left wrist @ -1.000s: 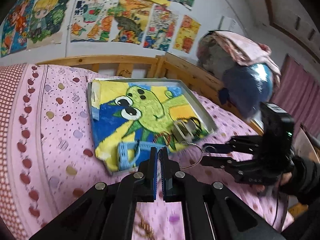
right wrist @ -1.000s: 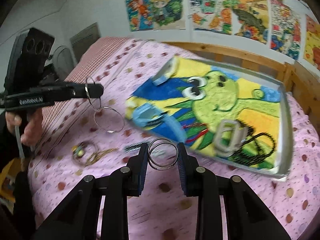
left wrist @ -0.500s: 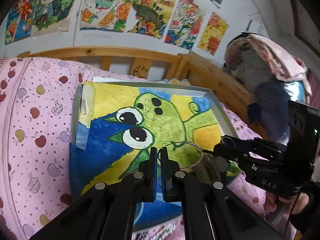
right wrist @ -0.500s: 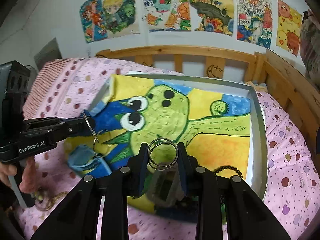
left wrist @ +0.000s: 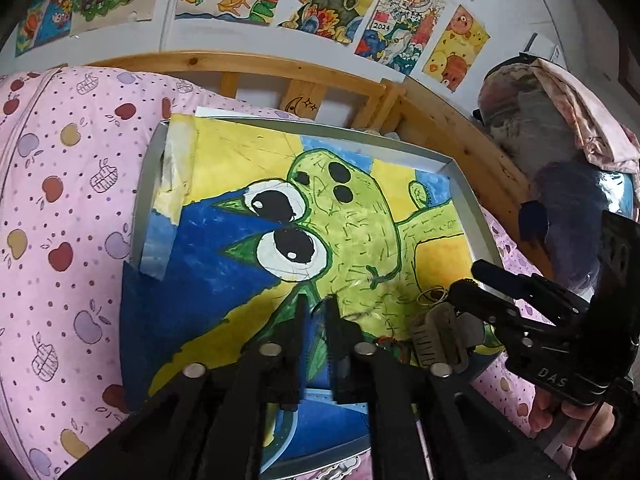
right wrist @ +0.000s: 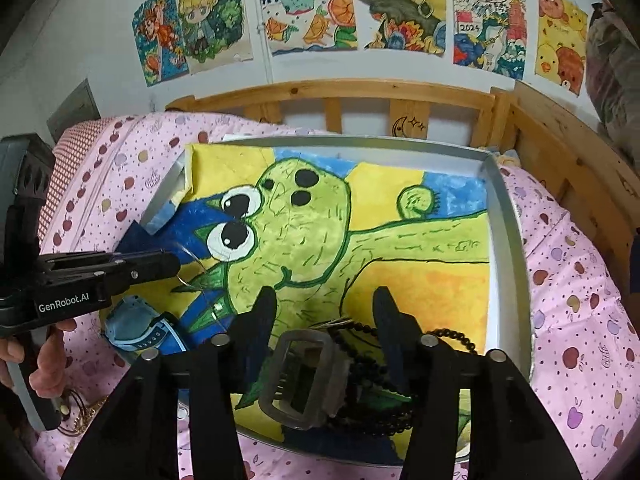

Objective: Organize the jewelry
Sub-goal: 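Open the right tool to drop the rings while the left tool releases the keys, then move both open tools to the brown cord bracelet with yellow bead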

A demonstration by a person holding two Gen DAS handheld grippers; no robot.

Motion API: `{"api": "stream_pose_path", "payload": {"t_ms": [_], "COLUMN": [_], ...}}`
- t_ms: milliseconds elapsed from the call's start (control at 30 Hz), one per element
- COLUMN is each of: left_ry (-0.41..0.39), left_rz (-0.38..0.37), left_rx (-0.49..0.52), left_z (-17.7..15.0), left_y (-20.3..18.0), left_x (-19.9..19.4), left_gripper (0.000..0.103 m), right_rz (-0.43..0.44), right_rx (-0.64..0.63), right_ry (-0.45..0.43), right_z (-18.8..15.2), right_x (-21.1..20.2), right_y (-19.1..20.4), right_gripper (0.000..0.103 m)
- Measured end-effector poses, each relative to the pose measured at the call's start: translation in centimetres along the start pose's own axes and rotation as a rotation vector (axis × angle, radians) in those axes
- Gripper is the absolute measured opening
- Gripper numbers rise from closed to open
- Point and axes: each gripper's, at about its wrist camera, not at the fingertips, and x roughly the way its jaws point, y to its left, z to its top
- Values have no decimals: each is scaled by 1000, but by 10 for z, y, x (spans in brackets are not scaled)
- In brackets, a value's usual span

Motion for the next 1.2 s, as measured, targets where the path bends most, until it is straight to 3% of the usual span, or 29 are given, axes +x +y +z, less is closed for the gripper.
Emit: {"api": "stream_pose_path", "payload": {"t_ms": [100,167,233,300,433,633,767,967,1200], "left_ry": [-15,-33,-74,-116,-127,-211,-258,-286,-262], "left_rz": [1,7,15,22,51,107,152,163,152], "left_rx": [0,-5,-17,-15,11,44,76,88,122], "left_z": [0,1,-1,-1,-2,-14,-25,-47,-78], "left_y": [1,1,2,2,0,0,4,18,37], "left_x": [-7,-13,-22,-31,-40,-69,-92,-128,-161], "left_gripper": [34,62,78,80,83,101,103,103,103], "right_rz": [-12,-19,-27,-37,-21,-9,18,152,271], "right_rx": [-4,2,2,-13,-8,-45,-68,-79,-132], "right_ry": [-14,-31,-55,-68,-98,-161,-193,-192,-112], "right_z": [-1,-3,-8,-10,-15,-28,-39,-54,-72], "right_x": [-6,-11,-19,-25,-37,-63,-82,-106,-98], "right_y": [-3,-7,-10,-10,-9,5,13,26,50], "right_gripper": [51,62,66,68,77,88,90,91,91]}}
